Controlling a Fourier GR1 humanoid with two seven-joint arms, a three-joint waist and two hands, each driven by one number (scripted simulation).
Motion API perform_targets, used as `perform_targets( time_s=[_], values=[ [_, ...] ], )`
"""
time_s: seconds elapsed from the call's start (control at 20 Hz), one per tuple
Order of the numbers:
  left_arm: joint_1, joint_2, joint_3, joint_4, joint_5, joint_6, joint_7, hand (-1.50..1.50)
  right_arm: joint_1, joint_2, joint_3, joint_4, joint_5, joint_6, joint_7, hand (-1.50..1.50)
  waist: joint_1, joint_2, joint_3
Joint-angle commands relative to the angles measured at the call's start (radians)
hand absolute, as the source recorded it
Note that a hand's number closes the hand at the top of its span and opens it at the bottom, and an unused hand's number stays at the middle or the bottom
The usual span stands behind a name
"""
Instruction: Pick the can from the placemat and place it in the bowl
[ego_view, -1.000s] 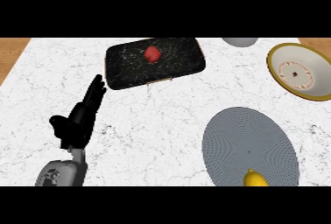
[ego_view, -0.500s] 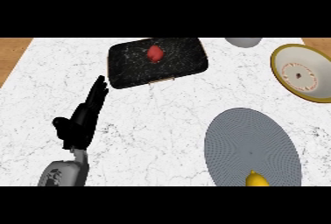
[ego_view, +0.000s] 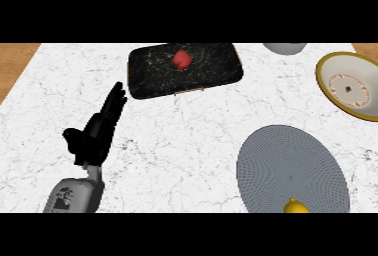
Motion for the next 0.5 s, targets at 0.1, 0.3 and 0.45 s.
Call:
perform_targets(
  time_s=[0.1,0.3,0.45],
  values=[
    [0.035,-0.012,-0.037,-0.065,-0.005,-0.008,0.043,0.00,-0.118,0.057,0.042,0.349,0.152,-0.138,-0.179,1.50,0.008,0.002,0.001],
    [0.000,0.005,0.003,0.020,0.007,-0.021,-0.024,0.00,-0.215,0.060,0.050,0.522,0.229,-0.232,-0.259,1.50,0.012,0.008,0.001],
    [-0.010,-0.003,0.003,-0.006,0.013,-0.016,-0.010,0.00,-0.266,0.088,0.064,0.633,0.275,-0.291,-0.264,1.50,0.027,0.013,0.002]
  ],
)
